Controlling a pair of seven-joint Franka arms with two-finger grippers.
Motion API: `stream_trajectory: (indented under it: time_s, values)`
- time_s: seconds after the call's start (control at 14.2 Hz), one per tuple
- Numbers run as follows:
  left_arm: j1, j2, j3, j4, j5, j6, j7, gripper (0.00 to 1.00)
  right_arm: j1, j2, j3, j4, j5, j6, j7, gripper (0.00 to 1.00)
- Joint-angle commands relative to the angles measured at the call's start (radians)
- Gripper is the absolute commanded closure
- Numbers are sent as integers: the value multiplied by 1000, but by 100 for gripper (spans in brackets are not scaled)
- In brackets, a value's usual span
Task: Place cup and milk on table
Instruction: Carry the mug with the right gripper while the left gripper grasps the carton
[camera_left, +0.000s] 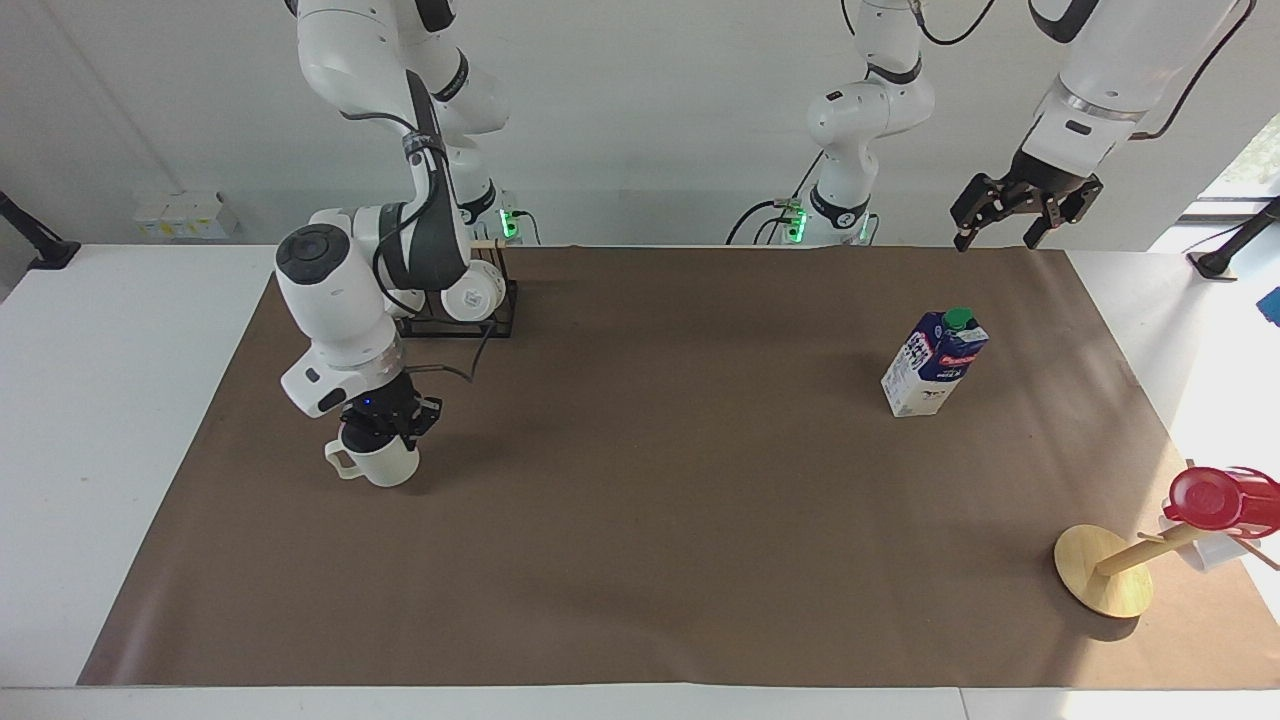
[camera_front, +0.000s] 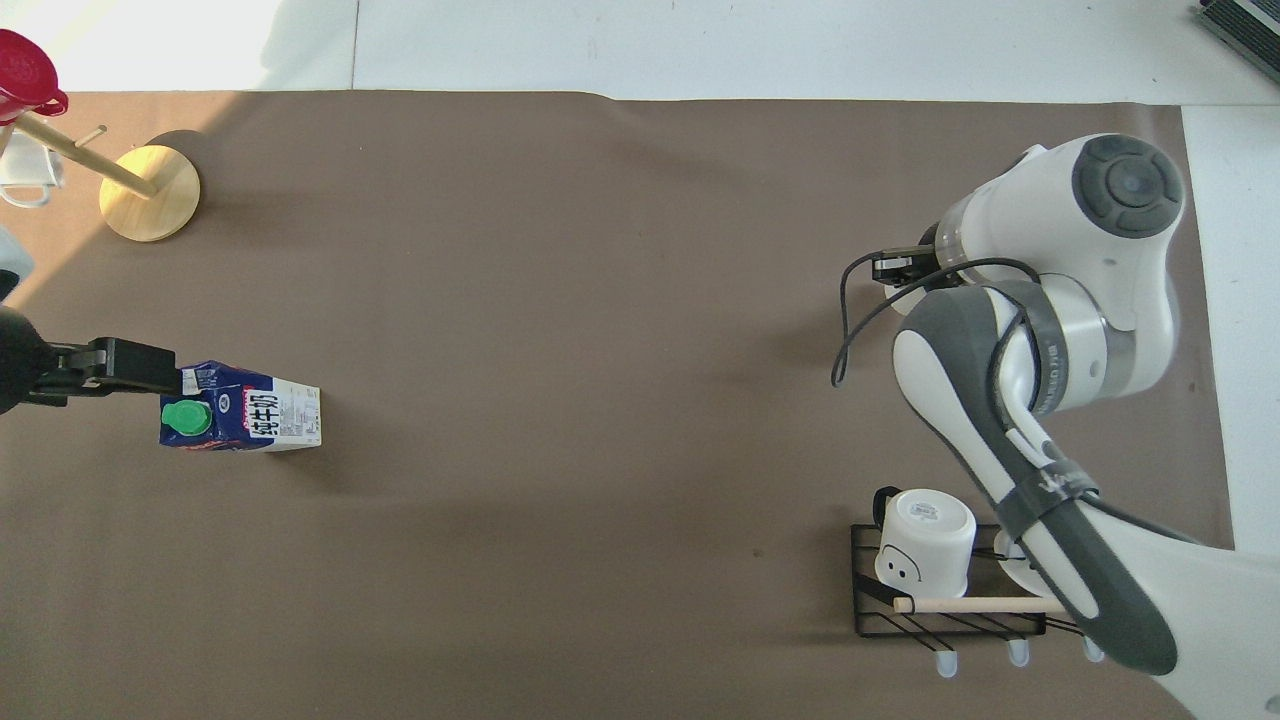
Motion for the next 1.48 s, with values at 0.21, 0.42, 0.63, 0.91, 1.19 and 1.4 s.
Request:
stream_trajectory:
  time_s: [0.21,0.42,0.63,0.91,1.19,1.4]
  values:
    - [-11,-3,4,-116,9,161,15,0,228,70,2,137,-27,-124,364,100]
    - [-11,-33,4,-206,10,217,62,0,318,118,2,182,-33,-141,524,100]
    - [1,-33,4,-220,10,228,88,0,380,145,0,189,-36,-141,592,100]
    - [9,-37,5,-243,10,243,144,0,461,182,2,219,-36,-149,716,100]
    - [-6,-18,4,-370,10,433,151,0,515,217,0,235,-41,-148,740,100]
    - [-3,-21,5,-377,10,437,158,0,518,225,2,251,-35,-144,796,100]
